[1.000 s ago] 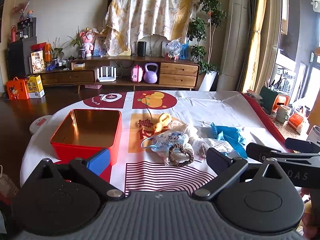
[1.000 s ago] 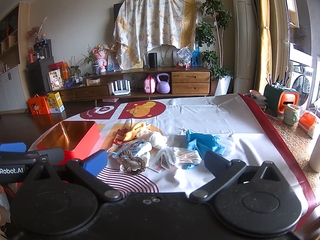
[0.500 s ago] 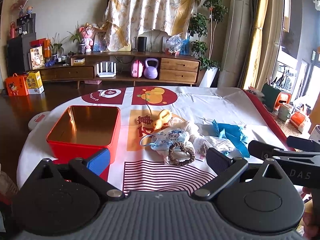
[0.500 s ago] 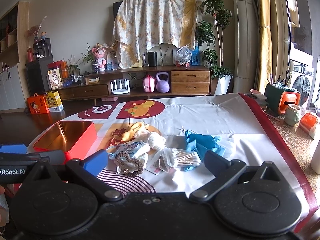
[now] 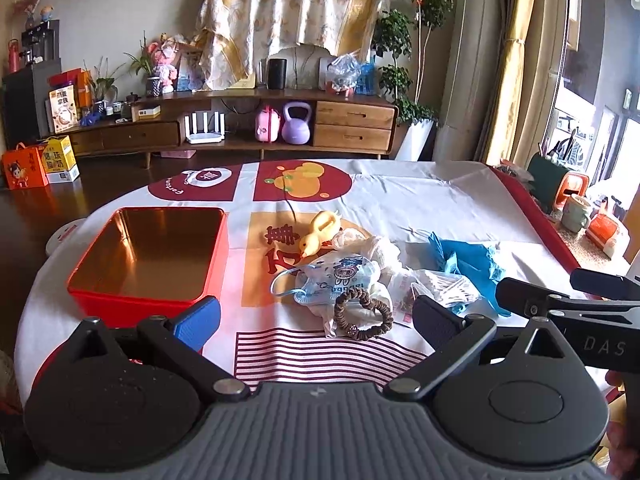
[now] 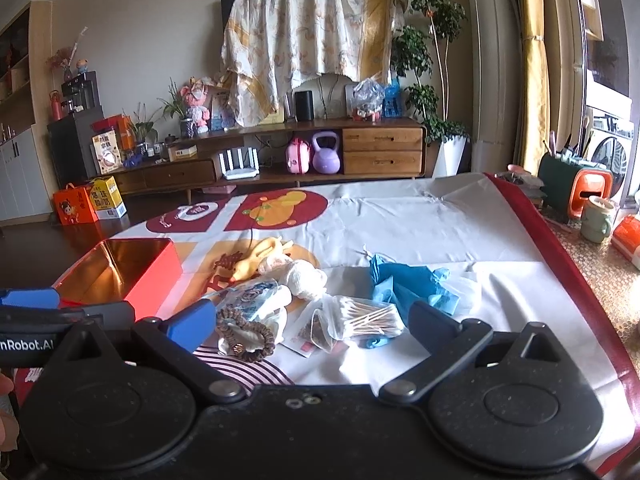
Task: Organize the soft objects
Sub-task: 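Grasp the blue glove with the right tool while the left tool grasps the brown hair tie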
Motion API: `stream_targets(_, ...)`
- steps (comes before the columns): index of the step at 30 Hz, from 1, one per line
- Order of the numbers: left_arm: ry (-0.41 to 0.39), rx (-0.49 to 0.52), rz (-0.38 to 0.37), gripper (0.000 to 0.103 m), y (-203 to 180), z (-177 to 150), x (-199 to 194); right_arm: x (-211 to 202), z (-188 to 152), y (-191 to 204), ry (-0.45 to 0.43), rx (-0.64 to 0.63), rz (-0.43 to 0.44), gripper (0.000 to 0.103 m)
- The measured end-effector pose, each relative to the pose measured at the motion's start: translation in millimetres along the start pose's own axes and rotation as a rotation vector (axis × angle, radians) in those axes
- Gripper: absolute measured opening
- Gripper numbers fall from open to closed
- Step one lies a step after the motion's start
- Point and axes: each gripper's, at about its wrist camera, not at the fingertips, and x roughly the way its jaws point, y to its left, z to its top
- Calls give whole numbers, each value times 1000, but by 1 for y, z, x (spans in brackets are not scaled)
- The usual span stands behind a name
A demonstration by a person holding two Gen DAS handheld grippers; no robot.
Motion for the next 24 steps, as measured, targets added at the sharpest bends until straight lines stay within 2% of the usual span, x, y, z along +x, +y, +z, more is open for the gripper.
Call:
stream_targets(8,33,5,-13,103,-2,5,38,29,0,-15,39,-32,16,102)
stream_targets(12,48,44,-33,103,-7,5,60,46,-3,-23,62,-82,30,101)
stream_targets(17,58,70,-59,103,-15,4,85,71,-2,-37,83,-119,15,99)
stream_targets(24,95,95,-51,103,-26,0,117,101,6,-62,85,-141,-38,97)
